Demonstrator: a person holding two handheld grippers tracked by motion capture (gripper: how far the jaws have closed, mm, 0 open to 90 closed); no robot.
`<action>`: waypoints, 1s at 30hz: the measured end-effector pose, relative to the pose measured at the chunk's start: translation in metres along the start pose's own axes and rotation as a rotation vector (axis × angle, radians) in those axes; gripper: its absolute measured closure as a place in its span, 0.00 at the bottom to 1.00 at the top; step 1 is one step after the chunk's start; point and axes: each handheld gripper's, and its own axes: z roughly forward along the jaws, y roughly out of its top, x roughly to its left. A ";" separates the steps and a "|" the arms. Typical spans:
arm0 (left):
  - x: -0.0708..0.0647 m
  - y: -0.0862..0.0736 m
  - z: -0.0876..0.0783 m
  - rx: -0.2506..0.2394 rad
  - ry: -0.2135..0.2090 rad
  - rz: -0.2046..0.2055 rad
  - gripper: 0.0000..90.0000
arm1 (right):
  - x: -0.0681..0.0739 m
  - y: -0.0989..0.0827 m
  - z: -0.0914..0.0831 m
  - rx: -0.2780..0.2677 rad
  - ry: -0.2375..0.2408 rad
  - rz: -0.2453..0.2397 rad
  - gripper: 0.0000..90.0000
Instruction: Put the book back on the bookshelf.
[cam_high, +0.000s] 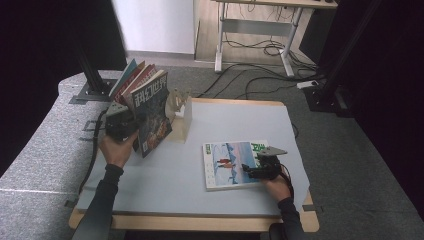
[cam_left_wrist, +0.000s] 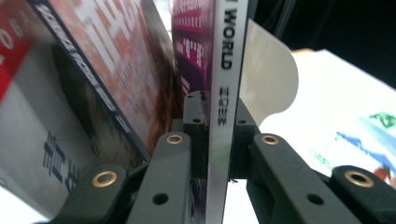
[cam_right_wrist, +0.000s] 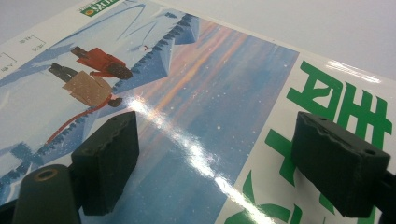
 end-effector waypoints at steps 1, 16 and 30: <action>-0.001 0.000 -0.001 0.010 -0.004 0.004 0.90 | 0.000 0.000 0.000 0.000 0.000 0.000 0.16; -0.004 0.026 -0.014 0.073 0.066 0.007 0.89 | 0.000 0.000 0.000 0.001 0.000 0.001 0.16; 0.004 0.032 -0.020 -0.019 0.103 -0.054 0.92 | 0.000 0.000 0.000 0.000 0.001 -0.001 0.16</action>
